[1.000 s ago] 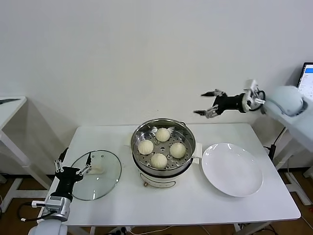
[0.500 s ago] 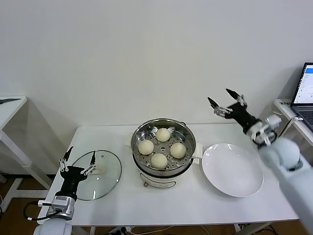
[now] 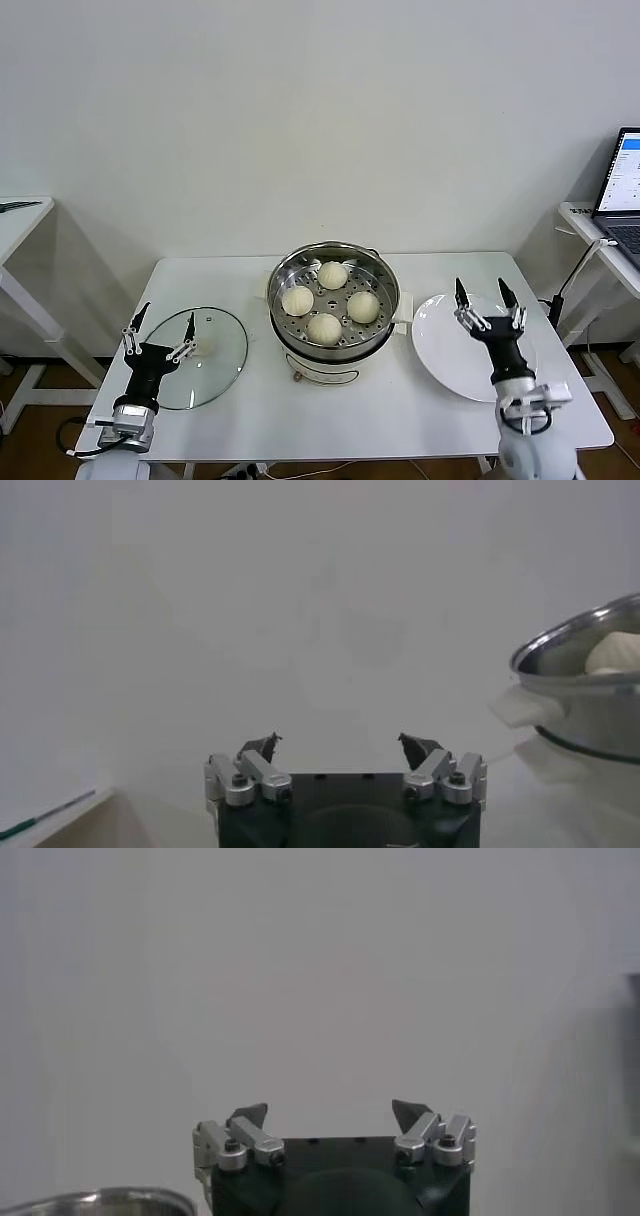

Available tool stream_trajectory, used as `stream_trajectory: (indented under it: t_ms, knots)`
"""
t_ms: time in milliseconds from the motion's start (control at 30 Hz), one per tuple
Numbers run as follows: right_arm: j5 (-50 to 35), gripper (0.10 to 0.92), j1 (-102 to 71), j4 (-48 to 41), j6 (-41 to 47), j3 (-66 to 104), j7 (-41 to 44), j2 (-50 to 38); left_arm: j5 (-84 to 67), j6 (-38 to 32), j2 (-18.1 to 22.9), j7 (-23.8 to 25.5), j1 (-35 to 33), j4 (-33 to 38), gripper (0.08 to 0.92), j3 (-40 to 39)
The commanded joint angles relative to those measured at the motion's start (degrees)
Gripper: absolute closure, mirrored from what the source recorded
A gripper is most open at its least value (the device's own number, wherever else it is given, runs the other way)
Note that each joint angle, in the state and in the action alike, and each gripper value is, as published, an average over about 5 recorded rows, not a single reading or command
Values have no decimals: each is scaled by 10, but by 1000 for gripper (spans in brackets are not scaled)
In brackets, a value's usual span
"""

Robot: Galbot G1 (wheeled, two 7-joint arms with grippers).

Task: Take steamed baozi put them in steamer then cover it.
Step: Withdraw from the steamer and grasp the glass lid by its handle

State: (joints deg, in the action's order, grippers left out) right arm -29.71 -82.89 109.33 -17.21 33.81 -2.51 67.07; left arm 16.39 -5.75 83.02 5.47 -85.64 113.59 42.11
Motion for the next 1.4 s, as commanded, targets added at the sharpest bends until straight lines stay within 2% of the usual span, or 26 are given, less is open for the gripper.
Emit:
stream_trajectory:
  t_ms: [33,267,500,833,1400]
  knots:
    - [61,203,-74,14,-64,16,-28,114,304,-104,-10,-90,-6,-73,177,9]
    - [69,203,-58,-7,-65,11,-28,116,550,-169,-36,-208,-16,-155,177,10]
    - [69,203,-49,-15,-62,8,-27,116,672,-173,-40,-258,2,-219,177,11]
    - [70,203,-42,-28,-62,6,-26,117,706,-160,-41,-267,51,-276,177,14]
    - [77,203,-36,-43,-68,4,-25,120,701,-131,-42,-246,131,-324,177,14]
